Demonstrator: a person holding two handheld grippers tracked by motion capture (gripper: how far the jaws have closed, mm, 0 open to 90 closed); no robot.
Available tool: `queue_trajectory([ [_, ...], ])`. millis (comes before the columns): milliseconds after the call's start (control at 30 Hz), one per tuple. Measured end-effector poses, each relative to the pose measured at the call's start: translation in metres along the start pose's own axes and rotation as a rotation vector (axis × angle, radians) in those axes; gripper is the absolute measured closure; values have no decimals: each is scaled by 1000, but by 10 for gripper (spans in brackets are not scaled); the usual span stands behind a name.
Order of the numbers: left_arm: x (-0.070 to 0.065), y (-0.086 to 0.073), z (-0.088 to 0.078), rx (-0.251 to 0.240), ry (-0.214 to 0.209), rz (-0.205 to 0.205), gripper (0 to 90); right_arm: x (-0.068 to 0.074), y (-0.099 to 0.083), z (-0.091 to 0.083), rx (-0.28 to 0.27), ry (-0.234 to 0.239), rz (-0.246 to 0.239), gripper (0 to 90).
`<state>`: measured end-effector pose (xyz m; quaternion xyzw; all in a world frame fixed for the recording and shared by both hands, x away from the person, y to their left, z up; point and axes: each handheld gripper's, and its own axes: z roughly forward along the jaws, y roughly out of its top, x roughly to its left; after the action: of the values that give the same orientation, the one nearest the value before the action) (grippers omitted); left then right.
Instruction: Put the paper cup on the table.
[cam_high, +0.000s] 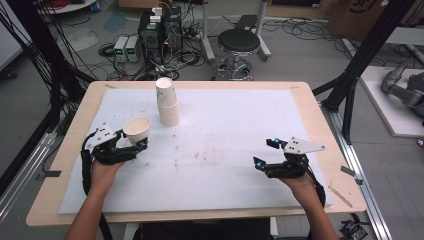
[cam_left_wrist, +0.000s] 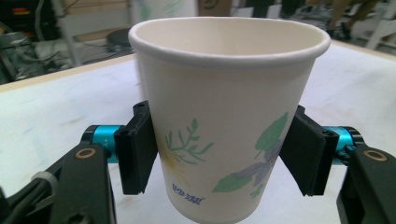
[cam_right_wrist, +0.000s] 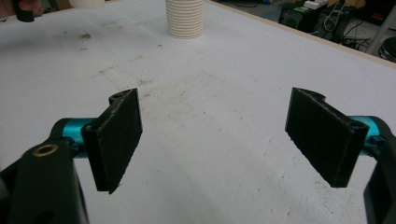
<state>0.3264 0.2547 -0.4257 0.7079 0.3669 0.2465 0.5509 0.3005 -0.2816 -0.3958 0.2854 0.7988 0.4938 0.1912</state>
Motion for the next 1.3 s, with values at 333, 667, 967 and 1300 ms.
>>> queue_trajectory([
  [333, 20, -17, 0, 140, 101, -40, 333, 0, -1, 0, 11, -3, 2, 190],
  [667, 23, -26, 4, 234, 164, -54, 333, 1, -1, -1, 14, -4, 0, 190],
  [967, 20, -26, 0, 261, 171, -35, 320, 1, 0, -5, 12, -10, -6, 190],
  [1300, 17, -23, -18, 246, 194, -96, 186, -1, -1, -8, 13, -10, 9, 190],
])
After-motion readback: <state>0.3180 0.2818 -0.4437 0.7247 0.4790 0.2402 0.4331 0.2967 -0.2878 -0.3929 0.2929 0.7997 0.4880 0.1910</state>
